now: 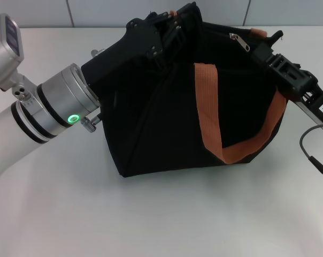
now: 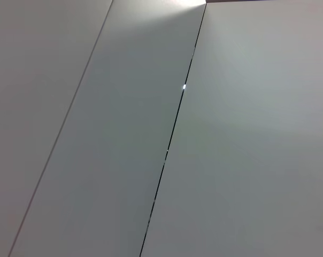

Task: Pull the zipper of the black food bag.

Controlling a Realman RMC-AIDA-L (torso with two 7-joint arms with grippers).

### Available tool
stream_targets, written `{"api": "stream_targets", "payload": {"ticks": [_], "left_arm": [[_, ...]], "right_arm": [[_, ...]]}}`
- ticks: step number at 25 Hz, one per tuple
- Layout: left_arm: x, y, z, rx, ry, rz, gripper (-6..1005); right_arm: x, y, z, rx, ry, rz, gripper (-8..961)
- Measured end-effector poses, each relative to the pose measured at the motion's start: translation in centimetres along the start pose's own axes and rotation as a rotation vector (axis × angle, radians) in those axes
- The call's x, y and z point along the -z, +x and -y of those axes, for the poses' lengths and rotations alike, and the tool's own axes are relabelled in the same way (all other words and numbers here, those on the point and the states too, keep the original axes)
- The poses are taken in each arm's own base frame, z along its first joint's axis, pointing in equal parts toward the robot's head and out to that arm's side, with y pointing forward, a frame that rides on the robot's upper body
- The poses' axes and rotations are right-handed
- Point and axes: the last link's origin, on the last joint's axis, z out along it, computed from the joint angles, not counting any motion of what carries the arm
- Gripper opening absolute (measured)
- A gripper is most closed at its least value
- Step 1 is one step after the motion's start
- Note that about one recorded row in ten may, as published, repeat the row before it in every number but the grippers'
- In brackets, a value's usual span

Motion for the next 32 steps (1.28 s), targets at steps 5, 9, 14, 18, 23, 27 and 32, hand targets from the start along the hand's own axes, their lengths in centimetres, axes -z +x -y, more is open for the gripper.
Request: {"api": "stream_targets", "payload": {"ticks": [5, 9, 14, 18, 23, 27, 32], "left_arm": [[-0.1, 0.0, 0.0, -0.001, -0.001, 0.001, 94], [-0.2, 0.0, 0.0, -0.001, -0.003, 0.001, 95], [-0.2, 0.0, 0.0, -0.001, -0.003, 0.002, 97], [-0.2, 0.0, 0.0, -0.002, -0.003, 0.003, 98], [-0.2, 0.0, 0.0, -0.002, -0.003, 0.003, 99], [-0.3, 0.1, 0.1, -0.004, -0.004, 0.003, 100], [-0.3, 0.1, 0.1, -0.005, -0.004, 0.002, 102]], "right_arm": [[0.2, -0.1, 0.2, -0.001, 0.019, 0.025, 250], [-0.8, -0.2, 0.1, 0.002, 0.000, 0.007, 267], [-1.2, -0.1, 0.1, -0.011, -0.003, 0.002, 267], [-1.3, -0.1, 0.3, -0.012, 0.009, 0.003, 266], [-1.8, 0.0, 0.5, -0.014, 0.020, -0.008, 266], [-2.5, 0.0, 0.1, -0.015, -0.014, -0.021, 266], [-2.8, 0.1, 0.0, -0.027, -0.024, -0.030, 269]]}}
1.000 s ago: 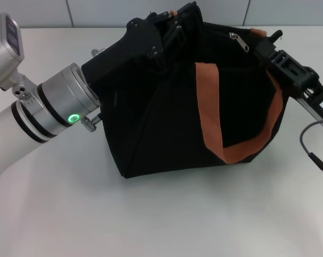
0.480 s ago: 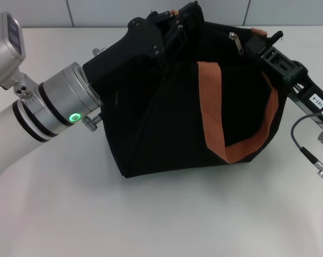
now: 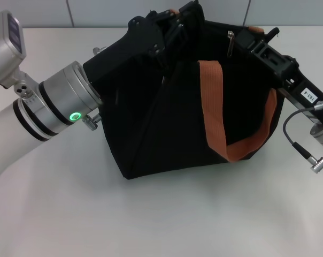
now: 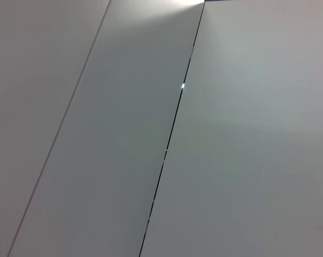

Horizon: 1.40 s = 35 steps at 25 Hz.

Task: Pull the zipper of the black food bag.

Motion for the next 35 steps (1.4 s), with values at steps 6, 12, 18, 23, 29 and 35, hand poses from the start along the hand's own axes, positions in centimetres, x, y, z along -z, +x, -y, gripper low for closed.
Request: {"api": "stream_targets", "payload": {"ticks": [6, 12, 18, 23, 29, 35], "left_arm": [[0.0, 0.0, 0.0, -0.001, 0.001, 0.001, 103], [-0.1, 0.0, 0.0, 0.000, 0.000, 0.001, 105], [-0.1, 0.0, 0.0, 0.000, -0.001, 0.001, 107], [-0.1, 0.0, 0.0, 0.000, -0.001, 0.001, 108], [-0.1, 0.0, 0.0, 0.000, -0.001, 0.001, 110], [0.0, 0.0, 0.0, 0.001, 0.001, 0.001, 111]], "right_arm": [[0.0, 0.1, 0.4, -0.001, 0.025, -0.008, 269], [-1.0, 1.0, 0.1, 0.014, -0.008, -0.107, 268], [-0.5, 1.0, -0.3, 0.050, -0.029, -0.100, 276], [0.1, 0.9, -0.3, 0.047, -0.021, -0.076, 325], [-0.1, 0.8, -0.2, 0.047, -0.021, -0.075, 341], [-0.3, 0.7, -0.1, 0.044, -0.012, -0.075, 336]]}}
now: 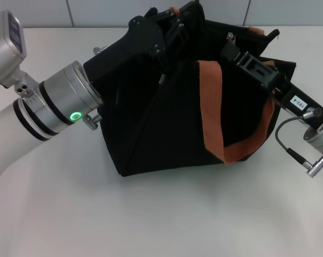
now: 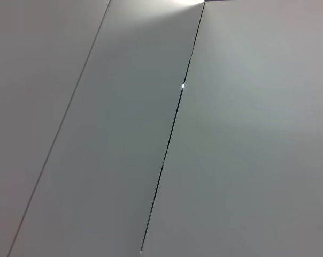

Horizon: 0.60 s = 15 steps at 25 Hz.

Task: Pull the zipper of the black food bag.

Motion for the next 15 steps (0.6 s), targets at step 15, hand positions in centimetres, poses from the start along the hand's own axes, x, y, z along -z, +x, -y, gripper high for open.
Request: {"api": "stream_targets", "payload": {"ticks": [15], "left_arm": [[0.09, -0.03, 0.00, 0.001, 0.003, -0.001, 116]], "right_arm": [[0.30, 0.04, 0.15, -0.013, 0.016, 0.020, 0]]}}
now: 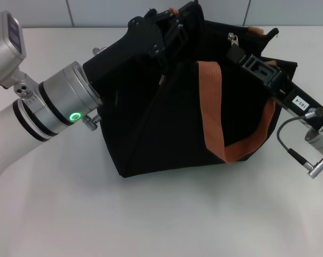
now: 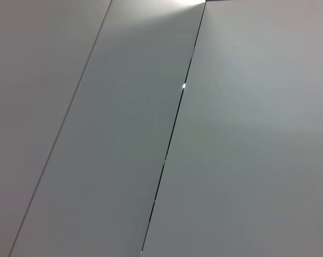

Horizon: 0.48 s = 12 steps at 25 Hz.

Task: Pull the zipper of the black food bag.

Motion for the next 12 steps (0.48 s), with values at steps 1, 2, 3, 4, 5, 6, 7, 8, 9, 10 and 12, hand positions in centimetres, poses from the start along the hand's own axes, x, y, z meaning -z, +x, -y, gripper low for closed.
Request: {"api": "stream_targets", "payload": {"ticks": [1, 2, 3, 4, 5, 6, 7, 8, 9, 10, 12], "left_arm": [[0.0, 0.0, 0.0, 0.000, 0.001, -0.001, 116], [0.0, 0.0, 0.0, 0.000, 0.004, -0.004, 116], [0.0, 0.1, 0.1, 0.000, 0.005, -0.005, 116], [0.1, 0.1, 0.1, 0.000, 0.007, -0.006, 117], [0.1, 0.1, 0.1, 0.000, 0.007, -0.007, 117], [0.1, 0.1, 0.1, 0.000, 0.007, -0.007, 117], [0.1, 0.1, 0.1, 0.000, 0.007, -0.007, 118], [0.1, 0.1, 0.1, 0.000, 0.007, -0.007, 118], [0.1, 0.1, 0.1, 0.000, 0.008, -0.007, 118], [0.1, 0.1, 0.1, 0.000, 0.008, -0.007, 118], [0.1, 0.1, 0.1, 0.000, 0.009, -0.007, 119]], "right_arm": [[0.1, 0.0, 0.0, 0.000, 0.001, 0.001, 1], [0.1, 0.0, 0.0, 0.000, 0.003, 0.003, 2], [0.2, 0.0, 0.0, -0.001, 0.004, 0.004, 3], [0.2, 0.0, 0.0, -0.002, 0.005, 0.006, 4], [0.2, 0.0, 0.1, -0.005, 0.007, 0.009, 5], [0.3, 0.0, 0.1, -0.007, 0.009, 0.012, 5], [0.5, -0.1, 0.1, -0.007, 0.012, 0.019, 6], [0.8, -0.2, 0.2, -0.008, 0.021, 0.036, 7], [0.8, -0.2, 0.2, -0.008, 0.021, 0.036, 8], [0.9, -0.3, 0.2, -0.008, 0.026, 0.044, 9], [1.1, -0.4, 0.4, -0.009, 0.038, 0.058, 11]]}}
